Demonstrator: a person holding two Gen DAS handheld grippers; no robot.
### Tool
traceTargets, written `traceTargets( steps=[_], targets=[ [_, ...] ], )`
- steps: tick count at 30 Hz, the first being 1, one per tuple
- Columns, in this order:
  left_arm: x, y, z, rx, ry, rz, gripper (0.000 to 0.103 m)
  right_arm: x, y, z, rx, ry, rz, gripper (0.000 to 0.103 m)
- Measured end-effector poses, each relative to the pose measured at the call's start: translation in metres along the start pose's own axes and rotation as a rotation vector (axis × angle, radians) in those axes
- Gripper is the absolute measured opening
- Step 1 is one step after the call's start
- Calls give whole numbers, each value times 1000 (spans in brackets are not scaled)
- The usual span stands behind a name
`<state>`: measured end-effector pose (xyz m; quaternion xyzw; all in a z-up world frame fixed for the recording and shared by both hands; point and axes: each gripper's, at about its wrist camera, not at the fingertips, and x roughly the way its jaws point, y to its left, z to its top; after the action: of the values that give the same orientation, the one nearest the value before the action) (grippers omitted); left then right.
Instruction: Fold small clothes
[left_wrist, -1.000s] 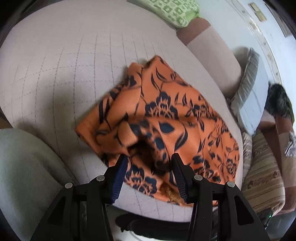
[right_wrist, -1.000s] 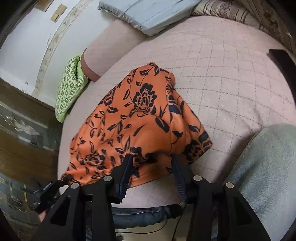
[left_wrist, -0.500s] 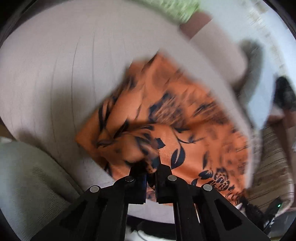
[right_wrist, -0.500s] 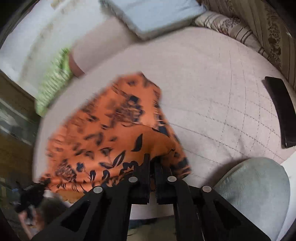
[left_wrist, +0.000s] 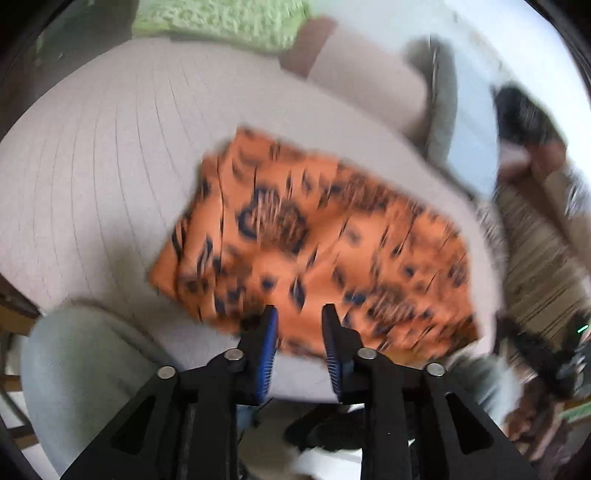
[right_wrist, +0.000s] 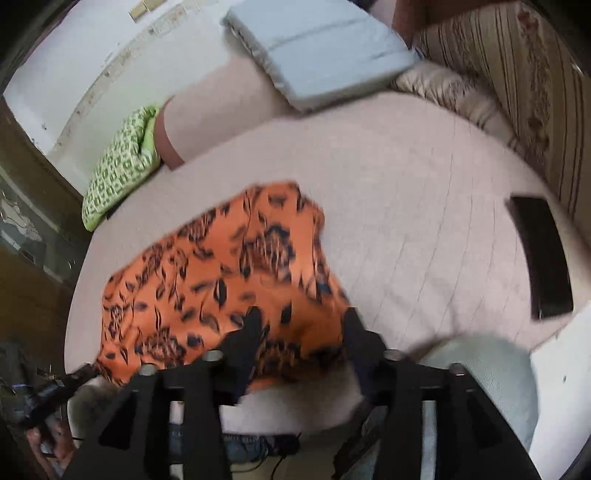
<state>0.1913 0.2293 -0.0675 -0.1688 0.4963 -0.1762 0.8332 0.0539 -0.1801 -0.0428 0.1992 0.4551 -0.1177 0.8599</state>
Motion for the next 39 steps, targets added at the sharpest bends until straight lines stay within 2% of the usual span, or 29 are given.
traceTargets(
  steps=[1, 2, 4, 6, 8, 11, 13, 15, 16, 18, 19, 21, 23, 24, 26, 27, 30, 31, 32, 33, 34, 38, 39],
  targets=[
    [-5, 5, 10, -23, -28, -18, 38, 9, -1, 9, -1, 7, 3, 58],
    [-8, 12, 18, -38, -50, -3, 43, 23, -4, 16, 6, 33, 15, 58],
    [2, 27, 38, -69, -81, 72, 43, 54, -13, 24, 36, 101, 49, 58],
    [25, 45, 53, -107, -48, 127, 41, 77, -15, 20, 26, 155, 59, 52],
    [48, 59, 58, -143, 1, 136, 39, 94, -15, 11, 10, 194, 65, 44],
    [72, 67, 60, -176, 55, 153, 34, 97, -11, -3, -58, 180, 30, 30],
    [76, 62, 64, -158, 37, 136, 34, 94, -9, -3, -68, 165, 42, 19],
    [81, 57, 65, -124, 13, 172, 32, 91, -8, -2, -67, 146, 45, 15],
    [83, 57, 63, -124, 16, 184, 10, 90, -8, -2, -67, 143, 49, 14],
    [80, 58, 63, -145, 15, 159, 8, 82, -9, -2, -62, 121, 59, 13],
    [72, 58, 63, -141, -22, 131, 8, 75, -10, -2, -57, 96, 64, 12],
    [65, 60, 64, -148, -76, 121, 8, 66, -11, -3, -48, 66, 40, 12],
    [81, 72, 66, -206, -25, 159, 10, 77, -15, -3, -31, 94, 21, 12],
    [93, 78, 68, -233, 16, 184, 11, 87, -16, -2, -20, 122, 9, 13],
    [96, 77, 68, -235, 27, 195, 14, 100, -14, -1, -27, 187, 0, 15],
    [91, 73, 68, -220, 11, 182, 15, 97, -11, -1, -38, 175, -9, 21],
    [62, 71, 58, -227, -64, 150, 26, 68, -1, 2, -50, 93, -22, 28],
    [54, 71, 54, -228, -87, 148, 34, 56, 5, 3, -59, 54, -20, 40],
    [48, 73, 51, -232, -103, 137, 41, 40, 15, 6, -75, 8, -3, 46],
    [44, 76, 48, -242, -106, 118, 43, 31, 23, 10, -86, -16, 21, 56],
    [42, 75, 44, -248, -102, 110, 46, 24, 35, 14, -100, -31, 66, 60],
    [37, 92, 39, -297, -81, 103, 46, 35, 98, 32, -141, 41, 307, 61],
    [37, 99, 38, -312, -70, 89, 46, 41, 112, 35, -152, 61, 345, 61]
  ],
)
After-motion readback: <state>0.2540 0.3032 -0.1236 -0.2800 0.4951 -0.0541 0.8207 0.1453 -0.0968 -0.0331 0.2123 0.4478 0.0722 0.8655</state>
